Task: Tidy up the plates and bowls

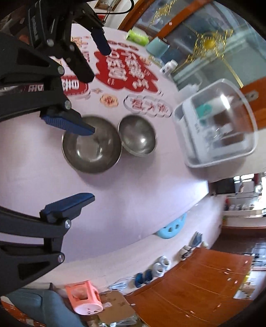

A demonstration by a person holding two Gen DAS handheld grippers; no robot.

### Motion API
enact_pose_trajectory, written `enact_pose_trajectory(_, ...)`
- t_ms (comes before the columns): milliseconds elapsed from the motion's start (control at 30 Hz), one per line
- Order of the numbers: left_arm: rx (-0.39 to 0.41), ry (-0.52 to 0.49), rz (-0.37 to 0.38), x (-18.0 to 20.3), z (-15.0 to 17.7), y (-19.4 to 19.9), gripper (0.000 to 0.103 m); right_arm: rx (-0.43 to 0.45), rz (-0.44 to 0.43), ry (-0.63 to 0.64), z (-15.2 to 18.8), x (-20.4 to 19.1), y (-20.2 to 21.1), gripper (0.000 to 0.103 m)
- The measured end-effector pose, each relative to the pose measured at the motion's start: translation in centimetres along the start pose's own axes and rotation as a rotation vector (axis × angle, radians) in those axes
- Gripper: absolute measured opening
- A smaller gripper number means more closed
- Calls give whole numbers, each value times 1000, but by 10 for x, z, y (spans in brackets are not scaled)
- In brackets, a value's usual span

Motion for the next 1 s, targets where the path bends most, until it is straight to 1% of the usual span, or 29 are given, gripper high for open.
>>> enact_pose_trajectory(100,-51,28,-20,-9,0,-37,96,-59,-7,-8,2,1,-33,59)
enact_pose_trajectory(200,-90,72,-6,-19,0,-62,95,-111,-18,-28,6,3,-58,58)
enact_pose_trajectory(233,-98,88,-1,-22,0,-69,93,-123,-23,-33,6,4,-64,56)
enact_pose_trajectory(267,-107,105,4,-25,1,-77,91,-142,-28,-38,7,4,-72,51)
enact_pose_trajectory(333,-126,123,16,-29,2,-88,85,-173,-37,-39,9,2,-83,44)
enact_pose_trajectory(400,-144,133,32,-31,4,-95,67,-197,-41,-35,11,2,-92,37)
enact_pose_trajectory(433,-159,139,42,-33,5,-100,63,-205,-41,-32,11,1,-94,31)
enact_pose_trajectory(467,-170,145,46,-35,6,-103,56,-217,-42,-28,12,1,-98,27)
enact_pose_trajectory(500,-181,152,50,-36,7,-106,50,-226,-47,-28,13,0,-100,27)
enact_pose_trajectory(533,-192,159,55,-37,8,-109,47,-232,-58,-32,13,0,-102,26)
enact_pose_trajectory(600,-205,169,70,-38,11,-113,32,-239,-76,-31,14,-1,-104,22)
enact_pose_trajectory(633,-209,175,74,-39,12,-115,27,-241,-87,-31,14,-3,-104,16)
enact_pose_trajectory(667,-211,179,77,-40,12,-116,14,-245,-96,-28,13,-3,-104,8)
enact_pose_trajectory(700,-214,183,78,-40,13,-117,10,-247,-92,-23,14,-5,-104,8)
enact_pose_trajectory(800,-208,185,73,-40,13,-116,8,-247,-74,-19,14,-7,-103,7)
enact_pose_trajectory(1000,-193,173,74,-35,11,-97,8,-239,-101,-29,12,-8,-88,7)
Point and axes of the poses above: each gripper's, at about its wrist camera, not at the fingertips, and y roughly against the way its jaws point, x to its right, z to its underside, the point moved 4 cm from there along -y, roughly the way its jaws point, and after that the axes turned 14 degrees about z, right-handed, at the moved point
